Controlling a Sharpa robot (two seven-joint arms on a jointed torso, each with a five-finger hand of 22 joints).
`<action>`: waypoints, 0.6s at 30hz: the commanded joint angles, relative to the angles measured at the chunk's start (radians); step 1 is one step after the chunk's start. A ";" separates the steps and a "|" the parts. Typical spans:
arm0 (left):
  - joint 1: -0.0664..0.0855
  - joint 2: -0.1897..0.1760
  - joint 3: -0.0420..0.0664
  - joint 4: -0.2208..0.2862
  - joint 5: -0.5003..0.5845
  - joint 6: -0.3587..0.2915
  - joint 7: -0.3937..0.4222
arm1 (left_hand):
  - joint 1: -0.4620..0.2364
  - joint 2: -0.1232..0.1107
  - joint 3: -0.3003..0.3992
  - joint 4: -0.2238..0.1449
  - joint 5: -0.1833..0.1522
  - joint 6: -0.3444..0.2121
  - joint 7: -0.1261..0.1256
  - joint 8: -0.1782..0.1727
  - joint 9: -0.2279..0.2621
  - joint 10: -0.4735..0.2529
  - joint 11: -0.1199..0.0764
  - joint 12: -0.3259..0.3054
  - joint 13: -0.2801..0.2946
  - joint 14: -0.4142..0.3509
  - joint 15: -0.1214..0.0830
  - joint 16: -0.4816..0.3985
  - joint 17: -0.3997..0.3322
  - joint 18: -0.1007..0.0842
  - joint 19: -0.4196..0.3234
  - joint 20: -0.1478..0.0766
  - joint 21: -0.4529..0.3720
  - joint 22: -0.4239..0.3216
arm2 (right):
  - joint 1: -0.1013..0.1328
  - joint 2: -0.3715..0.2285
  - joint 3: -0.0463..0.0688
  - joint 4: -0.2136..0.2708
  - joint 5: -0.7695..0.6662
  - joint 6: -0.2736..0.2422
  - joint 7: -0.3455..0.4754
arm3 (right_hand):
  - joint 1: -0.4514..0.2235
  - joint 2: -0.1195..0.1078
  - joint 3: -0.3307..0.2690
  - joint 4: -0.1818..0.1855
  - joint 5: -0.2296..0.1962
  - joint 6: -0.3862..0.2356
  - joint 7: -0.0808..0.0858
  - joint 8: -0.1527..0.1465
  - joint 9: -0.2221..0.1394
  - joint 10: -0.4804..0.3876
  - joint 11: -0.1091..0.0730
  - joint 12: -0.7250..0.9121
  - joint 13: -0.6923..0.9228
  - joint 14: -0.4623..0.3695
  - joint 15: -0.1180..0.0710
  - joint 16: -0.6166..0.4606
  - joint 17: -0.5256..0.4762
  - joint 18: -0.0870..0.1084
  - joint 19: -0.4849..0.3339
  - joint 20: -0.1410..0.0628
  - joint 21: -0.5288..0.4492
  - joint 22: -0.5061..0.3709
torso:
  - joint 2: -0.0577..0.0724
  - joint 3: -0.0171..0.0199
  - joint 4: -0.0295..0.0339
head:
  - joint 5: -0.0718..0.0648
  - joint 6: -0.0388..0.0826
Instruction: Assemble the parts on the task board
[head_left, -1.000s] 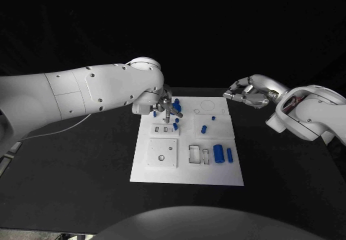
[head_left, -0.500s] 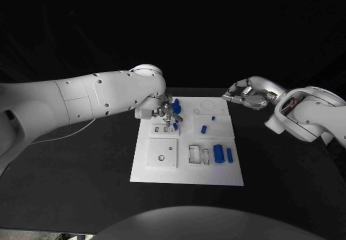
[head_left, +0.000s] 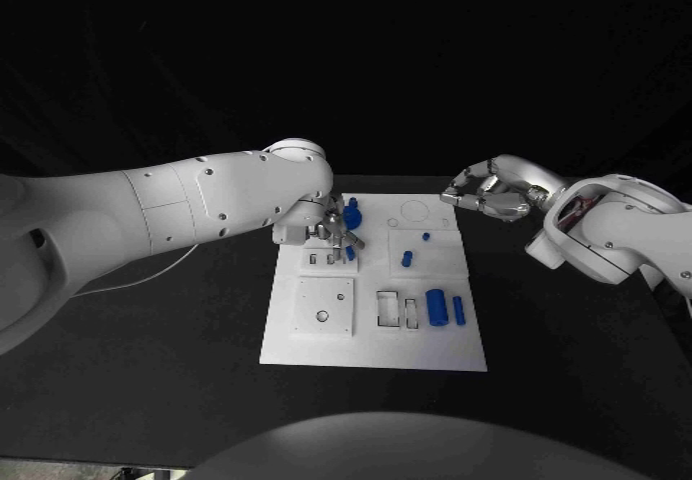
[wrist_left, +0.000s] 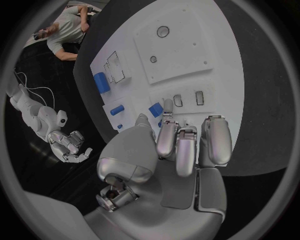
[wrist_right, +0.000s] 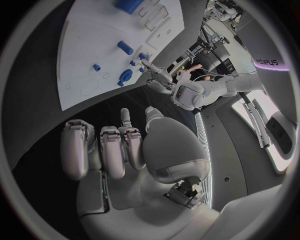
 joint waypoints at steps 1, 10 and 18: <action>-0.003 0.009 0.001 -0.007 0.014 -0.009 0.006 | 0.013 0.000 0.009 0.000 0.009 -0.008 0.000 -0.009 0.002 0.121 -0.007 0.230 0.264 0.105 0.005 0.002 0.263 -0.006 -0.010 0.004 -0.006 -0.006 | -0.002 0.003 0.000 -0.002 -0.010 0.023 -0.002 | 0.007 0.000 0.004 0.000 0.005 -0.002 0.003 -0.007 -0.002 0.104 0.001 0.004 0.263 0.104 -0.003 0.003 0.263 0.003 -0.009 0.001 -0.005 0.200 | 0.000 -0.0002 0.0005 | -0.001 0.000; -0.007 0.013 0.001 -0.019 0.023 -0.016 0.008 | 0.039 -0.004 0.031 -0.014 0.054 -0.004 -0.001 -0.017 0.011 0.121 -0.007 0.230 0.264 0.105 0.005 0.002 0.263 -0.004 -0.019 0.005 -0.013 -0.012 | -0.003 0.009 0.000 -0.002 -0.010 0.033 -0.009 | 0.009 0.004 0.005 0.002 0.004 -0.002 0.004 -0.007 -0.002 0.104 0.002 0.004 0.263 0.104 -0.002 0.003 0.263 0.004 -0.012 0.001 -0.008 0.199 | -0.001 0.0006 0.0000 | -0.003 0.000; -0.008 0.016 0.001 -0.027 0.041 -0.013 0.010 | 0.066 -0.012 0.048 -0.029 0.071 -0.001 -0.004 -0.023 0.018 0.121 -0.009 0.230 0.264 0.105 0.004 0.002 0.263 -0.001 -0.029 0.004 -0.021 -0.020 | -0.003 0.011 0.000 -0.004 -0.009 0.037 -0.013 | -0.008 0.015 0.001 0.008 -0.004 -0.001 0.006 -0.007 -0.003 0.104 0.005 0.004 0.263 0.104 0.000 0.003 0.263 0.004 -0.014 0.003 -0.011 0.198 | -0.001 0.0005 0.0001 | -0.003 0.000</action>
